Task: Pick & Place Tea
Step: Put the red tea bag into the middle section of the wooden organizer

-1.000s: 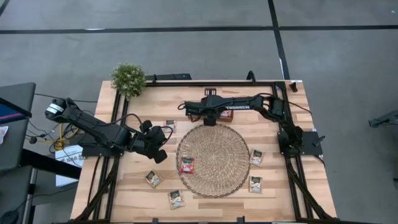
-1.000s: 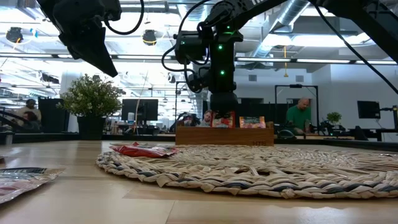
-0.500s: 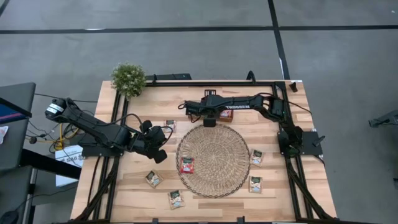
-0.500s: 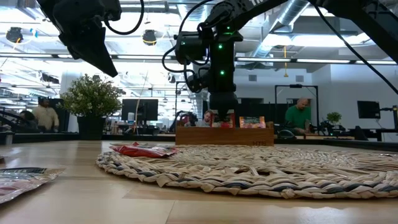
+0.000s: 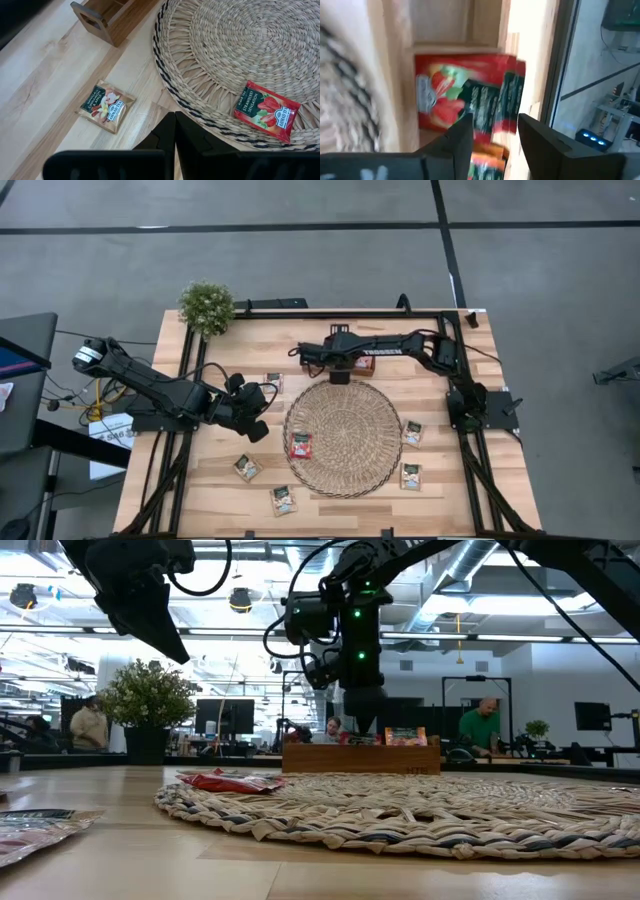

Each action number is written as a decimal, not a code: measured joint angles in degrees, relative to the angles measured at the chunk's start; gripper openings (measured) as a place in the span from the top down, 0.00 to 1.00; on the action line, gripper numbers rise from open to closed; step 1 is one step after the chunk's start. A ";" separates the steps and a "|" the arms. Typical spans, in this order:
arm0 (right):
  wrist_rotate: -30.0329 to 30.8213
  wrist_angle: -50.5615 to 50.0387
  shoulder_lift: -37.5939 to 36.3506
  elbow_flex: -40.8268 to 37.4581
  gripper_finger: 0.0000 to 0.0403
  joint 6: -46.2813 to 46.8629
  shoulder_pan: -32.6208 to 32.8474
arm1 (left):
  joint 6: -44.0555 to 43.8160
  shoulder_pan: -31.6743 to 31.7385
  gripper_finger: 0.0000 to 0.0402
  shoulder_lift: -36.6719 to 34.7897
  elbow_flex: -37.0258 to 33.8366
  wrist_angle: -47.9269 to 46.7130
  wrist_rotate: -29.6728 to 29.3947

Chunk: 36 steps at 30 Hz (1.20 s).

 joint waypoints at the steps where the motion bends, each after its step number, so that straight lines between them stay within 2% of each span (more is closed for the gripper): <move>1: 0.07 -1.06 -0.43 -0.02 0.63 0.22 0.32 | 0.00 -0.02 1.00 0.00 0.00 0.00 0.00; 6: 2.61 -6.76 -3.60 -0.05 0.66 0.80 3.05 | 0.42 -0.01 1.00 -0.02 0.00 0.03 0.00; 11: 2.05 -9.68 -12.00 0.05 0.71 1.39 7.09 | 0.48 -0.02 1.00 -0.02 0.00 0.26 0.00; 18: -8.44 -12.13 -26.13 0.07 0.73 7.92 8.97 | 0.68 -0.01 1.00 -0.02 0.00 1.20 0.00; 22: -12.08 -13.28 -33.45 -0.79 0.73 11.94 8.95 | 0.72 -0.02 1.00 -0.02 0.00 2.81 0.00; 29: -12.44 -7.98 -48.62 -12.53 0.78 18.27 11.87 | 0.83 -0.02 1.00 -0.02 0.00 5.98 1.21; 36: -13.20 5.31 -65.31 -31.14 0.96 25.27 17.51 | 0.31 0.00 1.00 -0.02 0.00 13.15 2.03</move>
